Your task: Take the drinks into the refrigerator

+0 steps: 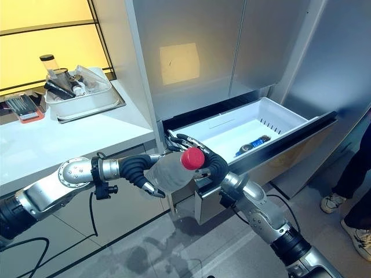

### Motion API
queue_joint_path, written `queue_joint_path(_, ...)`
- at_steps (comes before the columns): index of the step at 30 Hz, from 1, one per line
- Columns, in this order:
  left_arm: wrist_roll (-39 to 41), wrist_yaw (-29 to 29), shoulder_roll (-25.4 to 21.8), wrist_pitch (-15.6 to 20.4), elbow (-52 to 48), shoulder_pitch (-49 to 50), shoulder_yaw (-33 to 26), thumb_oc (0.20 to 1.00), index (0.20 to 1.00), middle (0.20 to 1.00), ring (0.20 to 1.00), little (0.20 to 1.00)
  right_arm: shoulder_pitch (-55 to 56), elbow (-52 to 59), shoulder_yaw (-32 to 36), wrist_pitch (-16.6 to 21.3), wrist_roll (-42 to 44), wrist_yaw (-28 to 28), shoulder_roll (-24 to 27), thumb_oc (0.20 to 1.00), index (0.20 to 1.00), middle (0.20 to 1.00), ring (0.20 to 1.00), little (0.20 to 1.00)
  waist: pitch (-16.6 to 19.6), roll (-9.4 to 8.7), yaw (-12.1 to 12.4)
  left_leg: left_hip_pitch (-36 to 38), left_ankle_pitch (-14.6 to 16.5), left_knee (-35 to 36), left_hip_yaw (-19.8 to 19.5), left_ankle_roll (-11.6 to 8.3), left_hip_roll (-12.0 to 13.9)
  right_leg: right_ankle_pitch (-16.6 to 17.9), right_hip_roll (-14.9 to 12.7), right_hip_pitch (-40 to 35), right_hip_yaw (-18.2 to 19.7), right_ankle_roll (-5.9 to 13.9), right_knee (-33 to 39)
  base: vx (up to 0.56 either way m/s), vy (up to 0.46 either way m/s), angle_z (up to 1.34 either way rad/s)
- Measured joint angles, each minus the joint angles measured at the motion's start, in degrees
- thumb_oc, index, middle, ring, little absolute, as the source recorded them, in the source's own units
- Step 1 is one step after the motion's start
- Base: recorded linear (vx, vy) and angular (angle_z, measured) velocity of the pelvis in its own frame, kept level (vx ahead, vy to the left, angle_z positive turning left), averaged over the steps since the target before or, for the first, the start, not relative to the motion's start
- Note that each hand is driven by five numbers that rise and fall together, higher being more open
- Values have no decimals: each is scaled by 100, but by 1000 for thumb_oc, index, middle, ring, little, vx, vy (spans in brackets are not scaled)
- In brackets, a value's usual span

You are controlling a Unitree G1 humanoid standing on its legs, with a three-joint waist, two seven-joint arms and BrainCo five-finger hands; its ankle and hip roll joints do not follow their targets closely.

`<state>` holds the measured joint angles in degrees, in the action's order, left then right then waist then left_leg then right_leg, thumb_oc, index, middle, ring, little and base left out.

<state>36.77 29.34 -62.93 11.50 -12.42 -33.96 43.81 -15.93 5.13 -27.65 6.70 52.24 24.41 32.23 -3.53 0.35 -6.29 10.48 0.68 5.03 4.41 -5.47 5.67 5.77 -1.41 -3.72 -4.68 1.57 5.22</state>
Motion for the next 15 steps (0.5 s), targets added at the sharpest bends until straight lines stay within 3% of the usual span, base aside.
queue_joint_path(4, 2, -9, 46, 4, 10, 0, 0, 200, 200, 200, 200, 200, 72, 62, 12, 191, -208, -122, -18, 1000, 1000, 1000, 1000, 1000, 30, 54, 38, -3, 0, 0, -5, 0, 0, 0, -1, 0, -7, 0, 0, 0, 0, 0)
queue_joint_path(15, 2, -17, 87, 18, 16, 1, -3, 200, 200, 200, 200, 200, 233, 284, 5, 204, -483, -146, 51, 1000, 1000, 1000, 1000, 1000, 33, 96, 87, -8, -4, 0, -41, 4, -1, -2, -9, -12, -58, 2, 0, 0, 0, 0)
